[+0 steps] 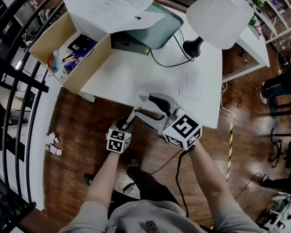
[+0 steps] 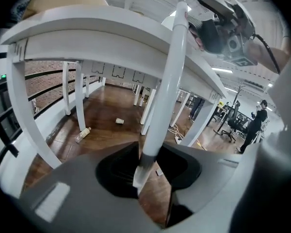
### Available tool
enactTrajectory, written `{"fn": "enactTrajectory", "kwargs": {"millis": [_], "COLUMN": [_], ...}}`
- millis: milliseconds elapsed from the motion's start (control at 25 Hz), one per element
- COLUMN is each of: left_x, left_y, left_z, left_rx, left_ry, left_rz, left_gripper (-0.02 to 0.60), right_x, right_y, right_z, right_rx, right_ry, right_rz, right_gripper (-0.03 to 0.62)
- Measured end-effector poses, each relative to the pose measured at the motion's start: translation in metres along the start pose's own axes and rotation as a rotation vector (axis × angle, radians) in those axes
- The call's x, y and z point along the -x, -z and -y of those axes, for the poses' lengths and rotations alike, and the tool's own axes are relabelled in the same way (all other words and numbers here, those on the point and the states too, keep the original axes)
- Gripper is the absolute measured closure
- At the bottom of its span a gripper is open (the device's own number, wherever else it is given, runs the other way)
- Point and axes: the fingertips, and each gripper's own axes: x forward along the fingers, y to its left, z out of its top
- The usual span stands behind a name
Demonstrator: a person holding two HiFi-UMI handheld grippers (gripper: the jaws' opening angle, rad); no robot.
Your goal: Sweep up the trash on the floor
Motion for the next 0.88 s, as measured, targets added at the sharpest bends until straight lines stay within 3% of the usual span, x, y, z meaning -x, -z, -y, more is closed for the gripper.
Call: {"fn": "enactTrajectory", "kwargs": {"millis": [240, 320, 400, 720, 800, 880], "left_x": [-0.004, -0.004, -0.002, 0.030, 0.053, 0.088], "left_y": [-0.002, -0.004, -0.007, -0.020, -0.029, -0.044], "left_z": [0.005, 0.011, 0.015, 0.019, 0.013, 0.005], "left_rx": [0.054, 0.060, 0.054, 0.049, 0.055, 0.051], "left_ry": [0.031, 0.053, 0.056, 0.020, -0.013, -0.063], "left_rz": [0.003, 0.002, 0.003, 0.040, 0.071, 0.120], "left_gripper": [0.452, 0.387, 0.360, 0.360, 0.360, 0.390], "right_x": [0.033, 0.042, 0.047, 0.059, 0.056, 0.049], "right_y": [0.009, 0.015, 0.023, 0.023, 0.014, 0.001], "right_z": [0.004, 0.003, 0.004, 0.002, -0.010, -0.029], "right_rx": [-0.058, -0.076, -0.108, -0.154, -0.142, -0.128], "right_ry": [0.061, 0.073, 0.085, 0.124, 0.120, 0.094], "right_rz": [0.013, 0.008, 0.004, 0.013, 0.024, 0.035], "right_gripper": [0.355, 0.358, 0.358, 0.373, 0.408, 0.488]}}
